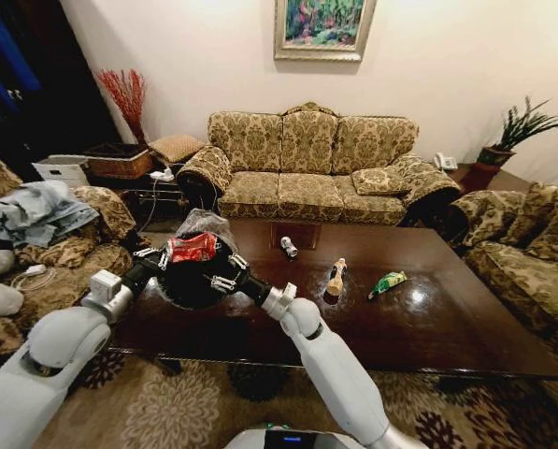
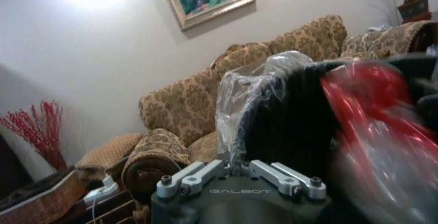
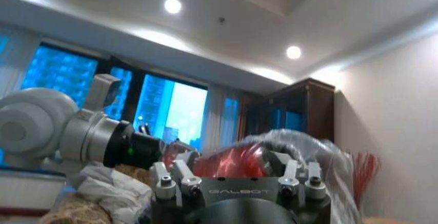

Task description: Move to the front of the table and place the trash on the table into the trash bin.

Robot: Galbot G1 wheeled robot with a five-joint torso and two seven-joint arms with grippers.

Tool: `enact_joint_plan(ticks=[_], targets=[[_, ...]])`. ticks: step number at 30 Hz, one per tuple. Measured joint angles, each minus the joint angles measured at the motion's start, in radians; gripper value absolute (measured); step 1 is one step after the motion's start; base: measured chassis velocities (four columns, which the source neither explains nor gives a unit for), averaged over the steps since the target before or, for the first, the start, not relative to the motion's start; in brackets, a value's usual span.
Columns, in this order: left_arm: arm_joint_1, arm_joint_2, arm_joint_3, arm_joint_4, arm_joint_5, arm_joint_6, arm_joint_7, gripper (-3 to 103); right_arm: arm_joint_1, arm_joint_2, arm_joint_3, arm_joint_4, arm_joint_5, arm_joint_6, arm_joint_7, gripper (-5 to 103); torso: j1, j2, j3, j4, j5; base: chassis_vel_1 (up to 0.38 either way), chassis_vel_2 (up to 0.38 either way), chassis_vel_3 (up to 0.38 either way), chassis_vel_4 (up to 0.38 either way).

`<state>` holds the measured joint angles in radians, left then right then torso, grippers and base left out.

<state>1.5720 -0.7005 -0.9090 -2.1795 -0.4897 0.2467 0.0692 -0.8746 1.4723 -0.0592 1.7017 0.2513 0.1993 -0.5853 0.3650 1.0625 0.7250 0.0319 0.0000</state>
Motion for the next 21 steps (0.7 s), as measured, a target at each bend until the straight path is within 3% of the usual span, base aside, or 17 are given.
enact_joint_plan(ticks=[2,7,10,13,15,17,18,20,21], targets=[[0.001,0.004,0.002,0.008,-0.001,0.0,-0.001,2,0.034,-0.024,-0.006,0.004,-0.037,0.02,0.0,84,0.0,0.0,0.0,0.0002,-0.0001,0.0,0.0,0.0,0.0],[0.001,0.012,0.001,0.012,-0.005,0.0,-0.002,2,0.079,-0.062,-0.021,0.011,-0.027,0.044,-0.009,98,0.0,0.0,0.0,0.0001,-0.0001,0.0,0.0,0.0,0.0],[0.0,0.009,0.001,0.017,-0.006,0.002,-0.004,2,0.076,-0.063,-0.02,0.019,0.038,0.057,-0.006,100,0.0,0.0,0.0,0.0002,0.0,0.0,0.0,0.0,0.0],[0.0,0.007,0.0,0.022,-0.014,0.005,-0.006,2,0.044,-0.048,0.018,0.029,0.092,0.062,0.06,100,0.0,0.0,0.0,0.0005,0.0,0.0,0.0,0.0,0.0],[-0.001,0.007,-0.003,0.03,-0.019,0.01,-0.015,2,0.016,-0.038,0.078,0.034,0.122,0.053,0.155,100,0.0,0.0,0.0,0.0003,-0.0001,0.0,0.0,0.0,0.0],[-0.01,0.003,-0.01,0.039,-0.021,0.039,-0.044,2,-0.009,-0.032,0.158,0.007,0.102,0.001,0.354,100,0.0,0.0,0.0,-0.0001,0.0,0.0,0.0,0.0,0.0],[-0.01,0.003,-0.01,0.039,-0.021,0.039,-0.044,2,-0.009,-0.032,0.158,0.007,0.102,0.001,0.354,100,0.0,0.0,0.0,-0.0001,0.0,0.0,0.0,0.0,0.0],[-0.016,-0.011,-0.015,0.04,-0.023,0.052,-0.06,2,-0.015,-0.033,0.212,-0.064,0.073,-0.072,0.516,100,0.0,0.0,0.0,-0.0001,0.0,0.0,0.0,0.0,0.0],[-0.018,-0.018,-0.015,0.04,-0.023,0.053,-0.062,2,-0.01,-0.028,0.224,-0.112,0.067,-0.089,0.556,100,0.0,0.0,0.0,-0.0003,0.0,0.0,0.0,0.0,0.0]])
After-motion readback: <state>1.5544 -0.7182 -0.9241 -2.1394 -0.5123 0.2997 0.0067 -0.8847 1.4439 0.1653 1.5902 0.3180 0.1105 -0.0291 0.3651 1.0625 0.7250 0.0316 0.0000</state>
